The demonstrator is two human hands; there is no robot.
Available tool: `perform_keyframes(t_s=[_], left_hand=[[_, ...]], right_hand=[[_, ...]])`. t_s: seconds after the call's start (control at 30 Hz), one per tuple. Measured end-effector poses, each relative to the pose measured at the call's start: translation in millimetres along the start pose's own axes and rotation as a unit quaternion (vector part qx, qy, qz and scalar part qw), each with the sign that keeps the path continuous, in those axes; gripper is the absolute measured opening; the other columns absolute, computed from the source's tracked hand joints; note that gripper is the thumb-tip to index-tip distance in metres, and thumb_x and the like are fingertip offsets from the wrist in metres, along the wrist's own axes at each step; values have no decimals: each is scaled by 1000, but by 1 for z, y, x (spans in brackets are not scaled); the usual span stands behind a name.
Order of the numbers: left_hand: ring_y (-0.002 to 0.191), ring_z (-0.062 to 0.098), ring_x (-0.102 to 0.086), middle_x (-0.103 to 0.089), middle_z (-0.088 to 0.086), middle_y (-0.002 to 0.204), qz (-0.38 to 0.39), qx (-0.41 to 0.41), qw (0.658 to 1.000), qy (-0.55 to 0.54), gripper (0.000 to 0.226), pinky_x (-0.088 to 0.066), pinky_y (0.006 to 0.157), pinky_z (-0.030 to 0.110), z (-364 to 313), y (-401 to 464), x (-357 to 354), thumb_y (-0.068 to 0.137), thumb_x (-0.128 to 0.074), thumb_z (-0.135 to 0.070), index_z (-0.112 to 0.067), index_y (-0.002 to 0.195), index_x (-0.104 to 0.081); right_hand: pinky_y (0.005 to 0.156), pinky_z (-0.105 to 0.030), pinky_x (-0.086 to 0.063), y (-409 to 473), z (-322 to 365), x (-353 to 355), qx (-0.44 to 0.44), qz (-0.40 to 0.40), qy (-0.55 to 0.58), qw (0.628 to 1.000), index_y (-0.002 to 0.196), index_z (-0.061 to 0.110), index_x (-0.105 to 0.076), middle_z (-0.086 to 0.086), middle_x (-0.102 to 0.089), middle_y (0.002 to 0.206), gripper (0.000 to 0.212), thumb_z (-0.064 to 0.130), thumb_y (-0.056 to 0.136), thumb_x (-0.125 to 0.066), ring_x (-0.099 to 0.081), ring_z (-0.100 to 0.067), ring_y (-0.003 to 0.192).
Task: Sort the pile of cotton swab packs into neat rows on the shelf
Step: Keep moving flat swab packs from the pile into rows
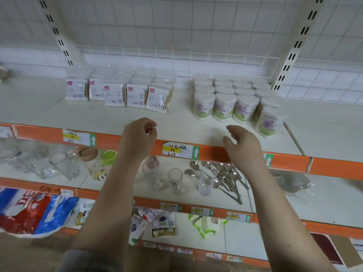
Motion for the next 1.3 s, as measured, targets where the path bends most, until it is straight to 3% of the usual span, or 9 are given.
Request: perform_keyframes(t_s=[0.17,0.33,0.5,0.77,1.17,1.3], left_hand=[[93,12,-60,-69,2,101,-20,14,999,24,20,-37,79,17,42,1,49,88,-56,-10,-12,104,-68],[95,20,-64,-70,7,99,-22,24,999,15,19,-42,78,21,106,3,111,86,-57,-7,-8,100,-69],[97,20,-63,-69,4,104,-5,48,998,45,20,-43,80,23,188,0,182,88,-56,-13,-11,105,-66],[95,13,-60,-65,-2,111,-18,96,994,58,22,-49,80,27,283,-6,278,93,-52,-18,-18,113,-62],[89,7,-58,-68,1,107,-102,135,982,85,22,-40,76,14,379,20,357,91,-55,-13,-13,111,-65],[89,13,-61,-67,4,103,-131,140,976,100,20,-42,77,19,412,54,375,90,-56,-13,-12,107,-66]], right_hand=[[93,-20,-33,-15,47,-49,35,45,-34,998,133,13,-51,-5,-56,133,41,15,92,-51,-50,-20,123],[85,-18,-34,-39,110,-110,60,42,-39,997,134,13,-49,-7,-57,131,43,13,91,-52,-57,-23,113],[94,-22,-28,-73,177,-185,78,53,-85,992,138,10,-43,-10,-49,140,47,13,92,-51,-46,-25,126],[101,-32,-36,-115,258,-289,99,127,-89,983,145,15,-32,-6,-40,147,57,19,92,-53,-45,-26,128],[99,-23,-27,-73,353,-383,141,127,-21,982,143,13,-35,-8,-43,144,52,17,94,-50,-39,-23,132],[102,-21,-26,-40,391,-432,173,146,8,974,145,13,-34,-6,-40,146,53,17,94,-49,-37,-21,134]])
Point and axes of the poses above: each hand's wrist, its own y-axis towards the middle knuckle, its own x-axis out of the back of the hand, z = x × y, the point moved 7 cm from there along y, towards the middle knuckle
